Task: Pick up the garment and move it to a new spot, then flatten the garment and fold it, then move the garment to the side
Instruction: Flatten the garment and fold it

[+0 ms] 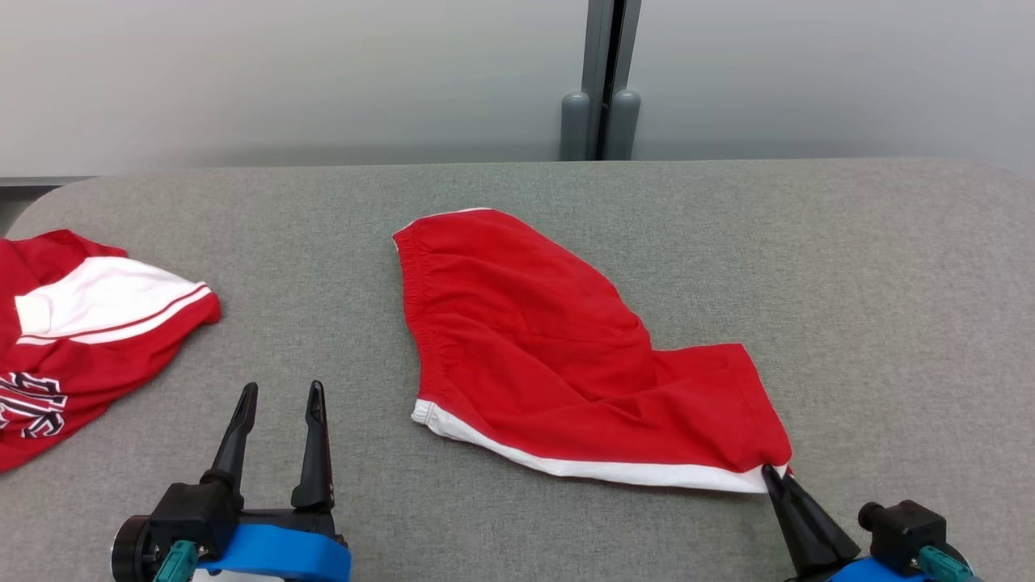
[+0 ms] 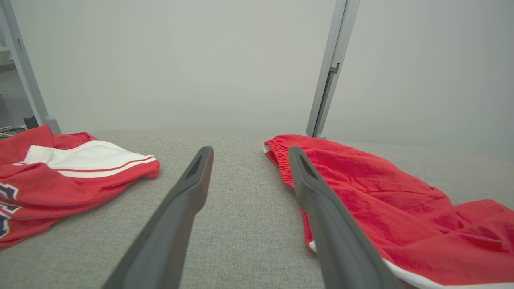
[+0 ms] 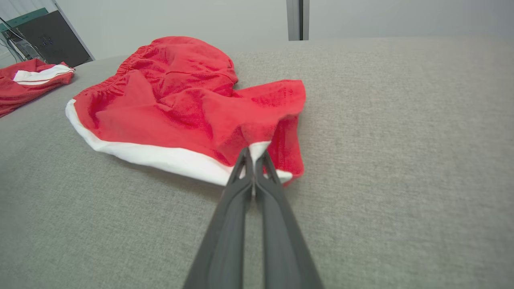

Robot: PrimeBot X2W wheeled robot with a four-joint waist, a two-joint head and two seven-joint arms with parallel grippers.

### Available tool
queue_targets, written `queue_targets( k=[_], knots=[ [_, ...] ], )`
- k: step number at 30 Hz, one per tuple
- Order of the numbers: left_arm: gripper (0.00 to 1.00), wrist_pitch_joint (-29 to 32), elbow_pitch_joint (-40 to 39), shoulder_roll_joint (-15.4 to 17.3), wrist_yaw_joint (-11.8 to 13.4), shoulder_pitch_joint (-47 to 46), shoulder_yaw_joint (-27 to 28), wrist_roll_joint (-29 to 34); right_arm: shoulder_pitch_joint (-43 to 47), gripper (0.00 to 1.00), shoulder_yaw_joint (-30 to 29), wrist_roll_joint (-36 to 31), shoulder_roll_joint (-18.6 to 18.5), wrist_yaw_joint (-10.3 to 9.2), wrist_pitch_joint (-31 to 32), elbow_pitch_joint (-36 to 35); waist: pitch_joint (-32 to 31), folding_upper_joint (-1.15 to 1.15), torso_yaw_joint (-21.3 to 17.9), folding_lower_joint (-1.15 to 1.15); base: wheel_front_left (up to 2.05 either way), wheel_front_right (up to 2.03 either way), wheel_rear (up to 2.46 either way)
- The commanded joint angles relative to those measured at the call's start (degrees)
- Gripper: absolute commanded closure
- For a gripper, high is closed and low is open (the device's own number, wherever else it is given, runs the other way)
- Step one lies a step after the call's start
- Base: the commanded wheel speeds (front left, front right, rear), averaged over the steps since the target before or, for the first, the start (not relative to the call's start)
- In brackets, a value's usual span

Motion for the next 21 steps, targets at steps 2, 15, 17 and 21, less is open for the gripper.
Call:
queue_targets(
  k=[2, 15, 17, 21],
  knots=[
    [0.00, -0.2, 0.1, 0.0, -0.2, 0.6, 0.3, 0.2, 0.3, 0.00, -1.9, -1.0, 0.7, 0.02, -0.2, 0.4, -0.5, 0.00, -0.5, 0.00, 0.00, 0.00, 0.00],
    [0.00, -0.2, -0.2, 0.0, -0.4, 2.3, 1.2, 2.3, 3.2, 0.00, -11.8, -6.9, 6.0, 0.03, -0.2, -9.3, -4.1, 0.00, -0.6, 0.00, 0.00, 0.00, 0.00],
    [0.00, -0.2, -0.2, 0.0, -0.4, 2.8, 1.6, 2.8, 3.7, 0.00, -12.0, -8.2, 7.0, 0.03, -0.2, -11.5, -4.7, 0.00, -0.5, 0.00, 0.00, 0.00, 0.00],
    [0.00, -0.2, -0.4, 0.1, -0.4, 3.4, 2.4, 3.7, 4.6, 0.00, -11.9, -10.3, 8.2, 0.03, -0.2, -14.0, -5.6, 0.00, -0.3, 0.00, 0.00, 0.00, 0.00]
  ],
)
